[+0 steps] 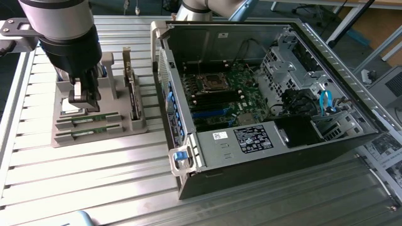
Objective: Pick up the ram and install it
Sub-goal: 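Pick up the ram and move it above insertion slot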
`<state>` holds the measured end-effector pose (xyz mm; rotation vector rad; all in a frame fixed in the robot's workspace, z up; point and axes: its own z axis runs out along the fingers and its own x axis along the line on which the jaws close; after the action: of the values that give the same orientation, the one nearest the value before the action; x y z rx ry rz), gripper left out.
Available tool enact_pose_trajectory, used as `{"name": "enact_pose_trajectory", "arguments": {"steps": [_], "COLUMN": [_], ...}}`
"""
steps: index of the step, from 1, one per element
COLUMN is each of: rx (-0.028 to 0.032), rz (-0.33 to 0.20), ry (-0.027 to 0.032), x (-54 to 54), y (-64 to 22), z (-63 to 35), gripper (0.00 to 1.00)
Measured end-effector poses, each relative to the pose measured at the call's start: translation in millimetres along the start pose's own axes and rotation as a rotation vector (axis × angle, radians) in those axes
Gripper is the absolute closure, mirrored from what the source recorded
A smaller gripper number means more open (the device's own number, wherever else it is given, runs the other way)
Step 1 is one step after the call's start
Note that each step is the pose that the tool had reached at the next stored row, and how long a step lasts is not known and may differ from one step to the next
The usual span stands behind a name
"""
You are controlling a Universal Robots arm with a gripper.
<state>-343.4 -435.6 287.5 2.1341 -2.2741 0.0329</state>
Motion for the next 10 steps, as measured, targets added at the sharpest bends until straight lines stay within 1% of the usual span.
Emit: {"name": "enact_pose_trajectory", "arguments": {"steps": [10], "rx": [-0.0001], "rz": [0.0], "ry": [0.0001], "x": [0.3], "y": [3.3], "z": [4.4], "gripper": [0.64]}}
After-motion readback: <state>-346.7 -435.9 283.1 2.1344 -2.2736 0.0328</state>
